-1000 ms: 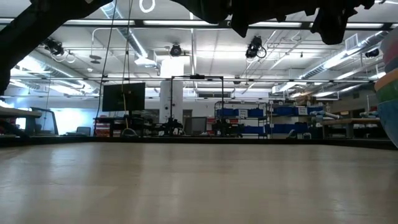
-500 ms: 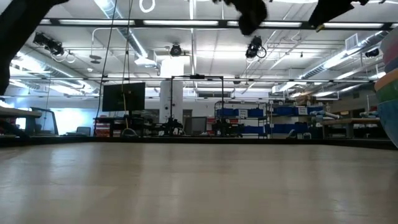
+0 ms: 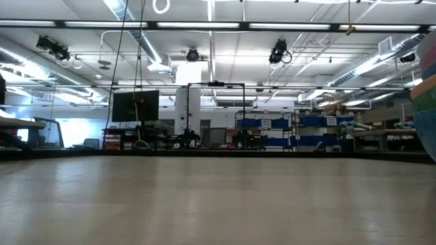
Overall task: Nest bowls inside each other
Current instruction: Return to Home Position
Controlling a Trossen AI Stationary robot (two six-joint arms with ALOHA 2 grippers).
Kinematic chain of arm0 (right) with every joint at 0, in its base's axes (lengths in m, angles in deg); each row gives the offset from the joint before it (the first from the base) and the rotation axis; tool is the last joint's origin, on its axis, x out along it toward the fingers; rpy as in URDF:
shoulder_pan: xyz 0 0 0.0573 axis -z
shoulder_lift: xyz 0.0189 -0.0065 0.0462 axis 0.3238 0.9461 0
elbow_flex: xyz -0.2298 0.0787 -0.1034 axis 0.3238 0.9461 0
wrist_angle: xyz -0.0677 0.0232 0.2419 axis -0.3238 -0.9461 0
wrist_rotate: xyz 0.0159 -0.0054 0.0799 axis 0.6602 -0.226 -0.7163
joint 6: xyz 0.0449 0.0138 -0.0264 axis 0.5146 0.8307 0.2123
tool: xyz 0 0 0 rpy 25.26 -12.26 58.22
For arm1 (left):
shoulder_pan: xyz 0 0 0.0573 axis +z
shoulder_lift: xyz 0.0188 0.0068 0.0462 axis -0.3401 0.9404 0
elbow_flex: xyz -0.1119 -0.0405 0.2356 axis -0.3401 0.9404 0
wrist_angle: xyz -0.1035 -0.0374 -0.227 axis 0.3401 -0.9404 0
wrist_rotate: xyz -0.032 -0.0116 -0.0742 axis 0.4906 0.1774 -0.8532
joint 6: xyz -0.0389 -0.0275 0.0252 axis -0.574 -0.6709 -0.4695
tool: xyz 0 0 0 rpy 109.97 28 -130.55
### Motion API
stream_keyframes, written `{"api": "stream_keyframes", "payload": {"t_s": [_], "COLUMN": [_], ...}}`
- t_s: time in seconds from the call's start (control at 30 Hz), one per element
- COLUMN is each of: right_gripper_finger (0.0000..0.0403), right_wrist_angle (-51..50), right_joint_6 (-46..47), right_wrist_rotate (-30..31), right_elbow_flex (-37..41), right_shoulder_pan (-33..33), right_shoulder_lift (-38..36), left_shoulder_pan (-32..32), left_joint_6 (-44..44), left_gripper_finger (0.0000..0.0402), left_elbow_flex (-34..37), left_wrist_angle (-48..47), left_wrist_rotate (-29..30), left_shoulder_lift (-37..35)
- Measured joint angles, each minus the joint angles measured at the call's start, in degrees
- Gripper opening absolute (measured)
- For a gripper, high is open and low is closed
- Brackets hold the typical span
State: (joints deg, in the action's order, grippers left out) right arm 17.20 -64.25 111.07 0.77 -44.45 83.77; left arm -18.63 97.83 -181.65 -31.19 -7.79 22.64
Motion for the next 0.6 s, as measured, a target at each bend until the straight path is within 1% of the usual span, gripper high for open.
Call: {"api": "stream_keyframes", "payload": {"t_s": [0.03,0.07,0.1,0.17,0.27,0.37,0.43,0.53,0.6], "right_gripper_finger": [0.0128,0.0128,0.0128,0.0128,0.0128,0.0128,0.0128,0.0128,0.0128], "right_wrist_angle": [6.89,12.94,17.45,23.01,24.44,24.34,23.89,22.67,20.54], "right_joint_6": [-6.62,-11.34,-14.28,-15.89,-14.94,-13.24,-12.69,-12.40,-11.99], "right_wrist_rotate": [-8.41,-16.76,-23.55,-33.33,-44.50,-56.05,-61.21,-66.40,-69.50], "right_elbow_flex": [0.00,0.00,0.00,-0.13,-0.93,-1.88,-2.28,-2.35,-2.36], "right_shoulder_pan": [0.96,2.19,3.64,7.26,13.53,20.71,25.52,32.14,36.46], "right_shoulder_lift": [0.00,-0.05,-0.14,-0.81,-1.29,-0.84,-0.76,-1.17,-2.14], "left_shoulder_pan": [-0.32,-0.57,-0.72,-0.74,-0.75,-0.80,-0.78,-0.76,-0.78], "left_joint_6": [-0.09,-0.60,-0.99,-1.79,-4.90,-7.26,-8.05,-8.85,-8.81], "left_gripper_finger": [0.0040,0.0040,0.0040,0.0040,0.0040,0.0040,0.0040,0.0040,0.0040], "left_elbow_flex": [0.66,1.40,2.39,5.57,12.63,22.68,30.06,40.43,46.09], "left_wrist_angle": [1.03,2.53,4.00,7.11,11.70,17.02,20.58,26.20,28.52], "left_wrist_rotate": [2.98,6.65,9.63,14.01,16.66,20.47,23.12,28.00,29.66], "left_shoulder_lift": [-2.39,-4.78,-7.09,-12.04,-19.73,-27.45,-32.43,-39.27,-43.38]}}
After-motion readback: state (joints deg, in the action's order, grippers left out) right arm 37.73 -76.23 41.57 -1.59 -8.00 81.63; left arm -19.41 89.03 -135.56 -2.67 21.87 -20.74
